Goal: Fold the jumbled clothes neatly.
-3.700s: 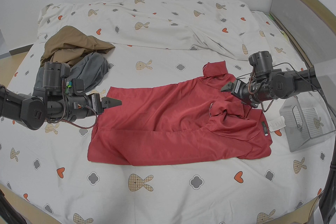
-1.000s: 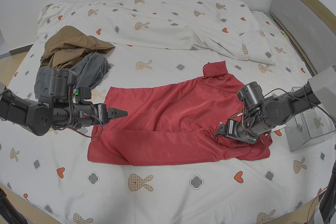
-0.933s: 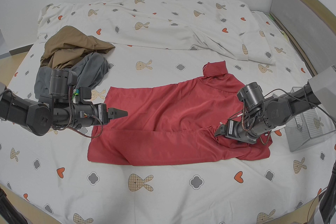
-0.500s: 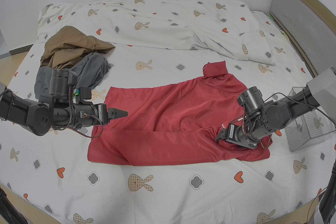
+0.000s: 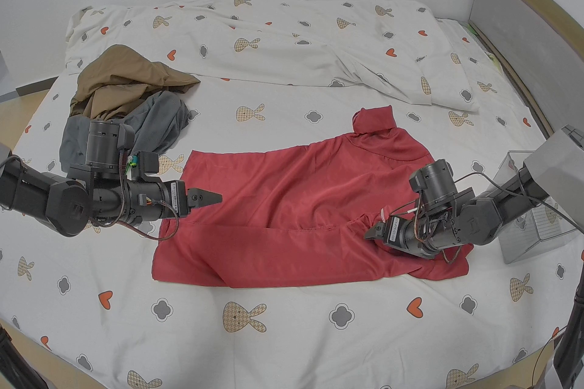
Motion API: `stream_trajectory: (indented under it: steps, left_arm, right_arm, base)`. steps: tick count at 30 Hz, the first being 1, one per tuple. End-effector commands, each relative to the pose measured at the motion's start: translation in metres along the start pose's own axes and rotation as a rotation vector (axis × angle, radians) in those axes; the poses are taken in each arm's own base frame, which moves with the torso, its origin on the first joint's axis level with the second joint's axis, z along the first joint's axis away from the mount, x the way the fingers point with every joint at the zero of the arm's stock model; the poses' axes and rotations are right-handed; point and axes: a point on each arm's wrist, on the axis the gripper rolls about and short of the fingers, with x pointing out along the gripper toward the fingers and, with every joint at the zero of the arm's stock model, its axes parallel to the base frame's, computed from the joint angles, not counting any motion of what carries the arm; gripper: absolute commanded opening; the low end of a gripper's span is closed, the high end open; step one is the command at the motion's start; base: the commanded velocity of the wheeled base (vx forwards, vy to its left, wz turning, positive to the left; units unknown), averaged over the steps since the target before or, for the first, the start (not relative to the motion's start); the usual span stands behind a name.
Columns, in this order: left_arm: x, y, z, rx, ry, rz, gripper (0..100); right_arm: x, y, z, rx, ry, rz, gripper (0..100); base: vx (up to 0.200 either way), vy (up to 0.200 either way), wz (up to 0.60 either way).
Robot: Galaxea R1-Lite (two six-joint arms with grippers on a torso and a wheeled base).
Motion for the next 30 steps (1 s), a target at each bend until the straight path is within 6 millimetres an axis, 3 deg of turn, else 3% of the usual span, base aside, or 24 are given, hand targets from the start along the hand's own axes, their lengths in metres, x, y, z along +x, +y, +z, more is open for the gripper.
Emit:
stream_trajectory:
  steps: [1,5,11,16,20,25,30]
  left_arm:
    - [0.0,0.0,0.0,0.0,0.001,0.0,100]
    - [0.001,0.0,-0.001,-0.001,0.002,0.0,100]
    - [0.002,0.001,-0.001,-0.002,0.005,0.001,100]
    - [0.003,0.001,-0.001,-0.002,0.006,0.001,100]
    - [0.002,0.001,-0.001,-0.002,0.006,0.001,100]
    - [0.003,0.001,-0.002,-0.002,0.008,0.0,100]
    - [0.003,0.001,-0.002,-0.003,0.01,0.001,100]
  right_arm:
    - [-0.025,0.007,0.008,-0.006,-0.062,0.041,100]
    - [-0.058,0.018,0.015,-0.017,-0.11,0.089,100]
    - [-0.107,0.034,0.008,-0.052,-0.104,0.129,100]
    - [-0.121,0.035,0.017,-0.043,-0.133,0.142,100]
    - [-0.116,0.031,0.042,-0.01,-0.193,0.134,100]
    - [-0.057,0.003,0.084,0.026,-0.203,0.033,100]
    - [-0.025,-0.009,0.104,0.052,-0.212,0.008,100]
  base:
    - [0.0,0.0,0.0]
    - [0.0,0.0,0.0]
    - [0.0,0.0,0.0]
    - [0.0,0.0,0.0]
    - [0.0,0.0,0.0]
    - [0.0,0.0,0.0]
    - [0.0,0.0,0.0]
